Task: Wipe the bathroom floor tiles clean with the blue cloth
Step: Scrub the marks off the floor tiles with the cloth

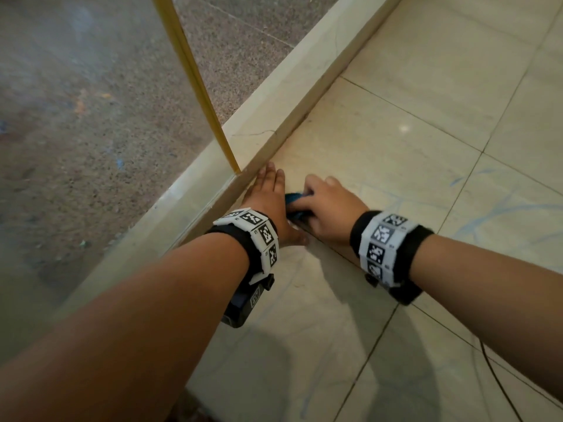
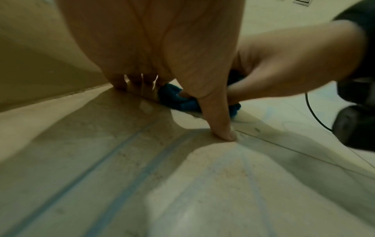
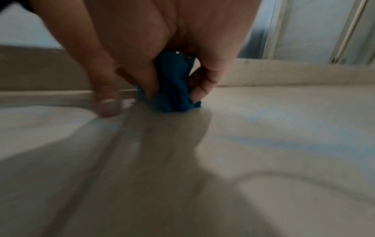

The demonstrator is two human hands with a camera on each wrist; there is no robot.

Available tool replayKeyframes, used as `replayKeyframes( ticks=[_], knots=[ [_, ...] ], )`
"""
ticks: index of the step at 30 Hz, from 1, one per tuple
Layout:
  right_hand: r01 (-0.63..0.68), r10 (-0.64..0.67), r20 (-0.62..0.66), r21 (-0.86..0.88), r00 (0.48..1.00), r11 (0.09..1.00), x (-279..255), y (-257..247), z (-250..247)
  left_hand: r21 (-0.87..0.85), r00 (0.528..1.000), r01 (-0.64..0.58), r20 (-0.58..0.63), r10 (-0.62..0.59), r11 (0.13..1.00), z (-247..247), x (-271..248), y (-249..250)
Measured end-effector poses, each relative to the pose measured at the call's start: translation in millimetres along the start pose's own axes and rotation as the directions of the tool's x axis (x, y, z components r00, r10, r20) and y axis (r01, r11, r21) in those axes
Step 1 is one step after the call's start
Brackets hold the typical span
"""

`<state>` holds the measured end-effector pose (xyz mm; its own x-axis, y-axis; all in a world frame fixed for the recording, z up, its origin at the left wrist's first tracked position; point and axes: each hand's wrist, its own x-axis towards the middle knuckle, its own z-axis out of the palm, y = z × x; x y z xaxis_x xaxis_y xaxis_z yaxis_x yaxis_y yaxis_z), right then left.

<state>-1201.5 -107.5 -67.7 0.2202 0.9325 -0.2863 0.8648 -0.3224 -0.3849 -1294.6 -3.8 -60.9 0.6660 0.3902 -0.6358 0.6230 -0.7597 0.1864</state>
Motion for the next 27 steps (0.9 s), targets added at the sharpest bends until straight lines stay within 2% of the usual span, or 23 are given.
replayKeyframes(
  ticks=[2,4,5,6,8,10,11,12,14,15,16,18,19,20,21,23,24,25,27],
  knots=[
    [-0.159,0.161,-0.075,0.035,0.984,0.987,13,22,-10,0.013,1.000,0.003,-0.011,-0.003,1.000,1,-1,1],
    [-0.322,0.334,-0.162,0.099,0.928,0.942,17,33,-15,0.017,1.000,0.012,-0.023,-0.011,1.000,3,-1,1],
    [-0.338,0.347,-0.162,0.080,0.924,0.938,13,31,-12,0.018,1.000,0.010,-0.025,-0.010,1.000,3,-1,1],
    [-0.306,0.309,-0.142,0.043,0.941,0.951,7,24,-8,0.021,1.000,0.009,-0.026,-0.009,1.000,3,-1,1],
    [-0.111,0.111,-0.065,-0.002,0.992,0.994,-13,6,3,0.031,1.000,0.010,-0.021,-0.010,0.999,3,0,1],
    [-0.014,0.014,-0.014,0.006,1.000,1.000,-20,8,4,0.025,1.000,0.013,-0.020,-0.013,1.000,2,1,0],
    [-0.053,0.054,-0.036,0.015,0.998,0.998,-15,17,0,0.029,1.000,0.015,-0.021,-0.015,0.999,2,1,1],
    [-0.147,0.149,-0.080,0.031,0.986,0.989,-9,28,-4,0.036,1.000,0.018,-0.022,-0.017,0.999,3,1,1],
    [-0.317,0.331,-0.155,0.105,0.931,0.943,-3,37,-9,0.041,1.000,0.025,-0.018,-0.024,0.999,3,2,1],
    [-0.320,0.332,-0.148,0.104,0.931,0.942,-4,34,-7,0.042,1.000,0.027,-0.013,-0.027,0.999,3,3,1],
    [-0.270,0.277,-0.115,0.076,0.954,0.960,-8,27,-5,0.045,1.000,0.028,-0.007,-0.028,0.999,3,3,1],
    [-0.086,0.087,-0.025,0.034,0.996,0.996,-24,11,3,0.057,1.000,0.030,-0.005,-0.030,0.998,3,3,2],
    [-0.033,0.033,-0.009,0.029,0.999,0.999,-29,10,5,0.056,1.000,0.029,-0.008,-0.029,0.998,3,3,2],
    [-0.045,0.045,-0.016,0.036,0.999,0.998,-29,14,3,0.053,1.000,0.025,-0.009,-0.024,0.998,3,2,2],
    [-0.120,0.122,-0.049,0.050,0.991,0.992,-26,23,1,0.050,1.000,0.018,-0.013,-0.017,0.999,3,2,2],
    [-0.280,0.295,-0.148,0.114,0.944,0.953,-20,35,-2,0.048,1.000,0.007,-0.015,-0.007,0.999,3,1,2],
    [-0.301,0.316,-0.162,0.112,0.935,0.947,-20,36,-1,0.050,1.000,0.002,-0.014,-0.001,0.999,3,1,1],
    [-0.272,0.282,-0.148,0.085,0.948,0.959,-23,32,1,0.055,1.000,-0.006,-0.015,0.007,0.998,3,1,1],
    [-0.109,0.111,-0.061,0.038,0.992,0.993,-34,21,7,0.085,0.999,-0.033,-0.035,0.036,0.996,2,2,4]
  ],
)
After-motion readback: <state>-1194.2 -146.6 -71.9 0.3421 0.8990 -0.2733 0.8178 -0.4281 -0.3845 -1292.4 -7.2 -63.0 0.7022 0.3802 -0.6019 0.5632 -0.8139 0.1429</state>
